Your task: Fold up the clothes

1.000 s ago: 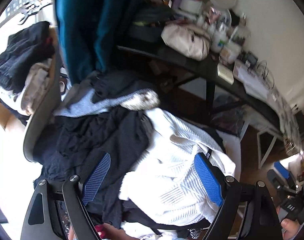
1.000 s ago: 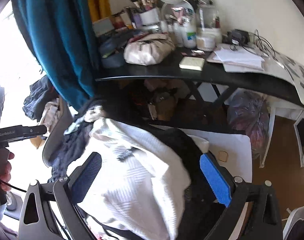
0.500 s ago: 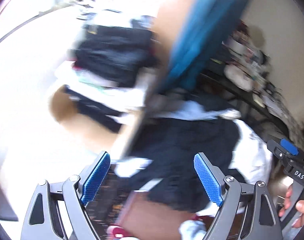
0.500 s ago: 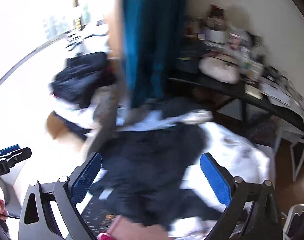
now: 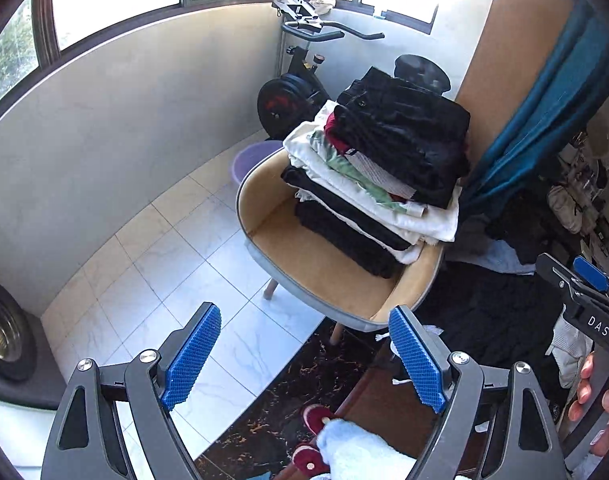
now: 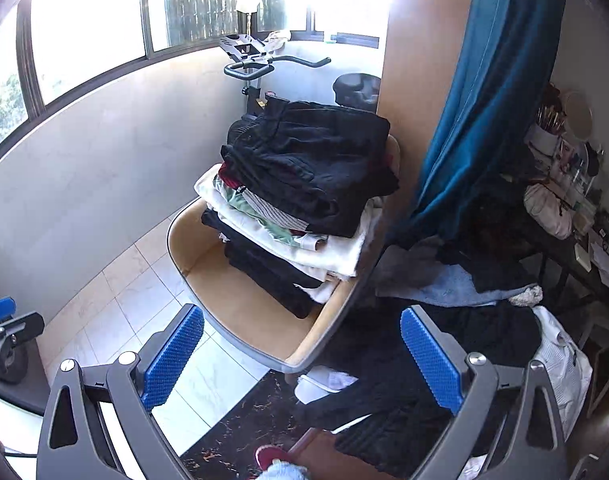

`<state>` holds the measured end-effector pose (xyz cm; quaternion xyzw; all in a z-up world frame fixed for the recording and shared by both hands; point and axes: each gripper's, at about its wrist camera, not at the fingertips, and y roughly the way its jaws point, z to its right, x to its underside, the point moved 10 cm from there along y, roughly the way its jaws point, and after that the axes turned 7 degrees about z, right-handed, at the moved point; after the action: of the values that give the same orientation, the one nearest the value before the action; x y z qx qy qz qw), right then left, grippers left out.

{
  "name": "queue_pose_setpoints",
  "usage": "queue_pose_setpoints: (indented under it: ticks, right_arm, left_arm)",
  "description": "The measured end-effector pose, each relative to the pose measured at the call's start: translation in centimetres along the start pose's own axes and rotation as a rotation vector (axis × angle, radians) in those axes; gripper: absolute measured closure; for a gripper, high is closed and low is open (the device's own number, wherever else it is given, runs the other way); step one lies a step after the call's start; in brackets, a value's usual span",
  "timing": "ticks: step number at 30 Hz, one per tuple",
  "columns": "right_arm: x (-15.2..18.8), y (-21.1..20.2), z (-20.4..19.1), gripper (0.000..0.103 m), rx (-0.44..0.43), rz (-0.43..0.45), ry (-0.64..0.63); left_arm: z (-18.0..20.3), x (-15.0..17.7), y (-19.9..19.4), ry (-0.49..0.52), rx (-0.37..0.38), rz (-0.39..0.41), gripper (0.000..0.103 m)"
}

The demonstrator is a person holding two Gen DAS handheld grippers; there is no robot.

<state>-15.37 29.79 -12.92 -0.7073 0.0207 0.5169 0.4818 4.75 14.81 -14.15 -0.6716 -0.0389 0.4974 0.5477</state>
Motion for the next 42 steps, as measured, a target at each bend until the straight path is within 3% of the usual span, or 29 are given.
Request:
queue_pose_setpoints:
  ticks: [5, 14, 19, 24, 32, 36, 42]
  right_arm:
    - [-1.4, 3.8, -1.1, 0.003, 0.015, -0.040, 0.079]
    - [-8.6, 8.2, -1.0, 0.003, 0.035, -0.021, 0.242]
    - [-13.0, 9.4, -0.9, 0.003, 0.081, 0.022, 0.249]
    - [-14.4, 9.0, -2.1, 0.003, 0.119, 0.033, 0.244]
    - [-14.6, 9.6, -5.7, 0.003, 0.270, 0.037, 0.269]
    - [-13.0, 9.8, -8.1, 0.003, 0.359, 0.001, 0.389]
    - [-9.5, 9.0, -12.7, 0.003, 0.459, -0.058, 0.453]
  left_arm:
    - [-1.3, -6.2, 2.0, 0.047, 0.024, 0.043, 0.018]
    - [-0.1, -17.9, 6.0, 0.172, 0.050, 0.079, 0.018]
    - [1.3, -22.6, 8.1, 0.207, 0.094, 0.108, 0.018]
    - [2.8, -24.6, 9.7, 0.360, 0.095, 0.160, 0.018]
    - [1.9, -24.4, 13.4, 0.414, 0.271, 0.045, 0.018]
    - [-0.8, -23.5, 15.4, 0.503, 0.292, -0.018, 0.018]
    - [-3.3, -22.1, 16.2, 0.584, 0.351, -0.084, 0.018]
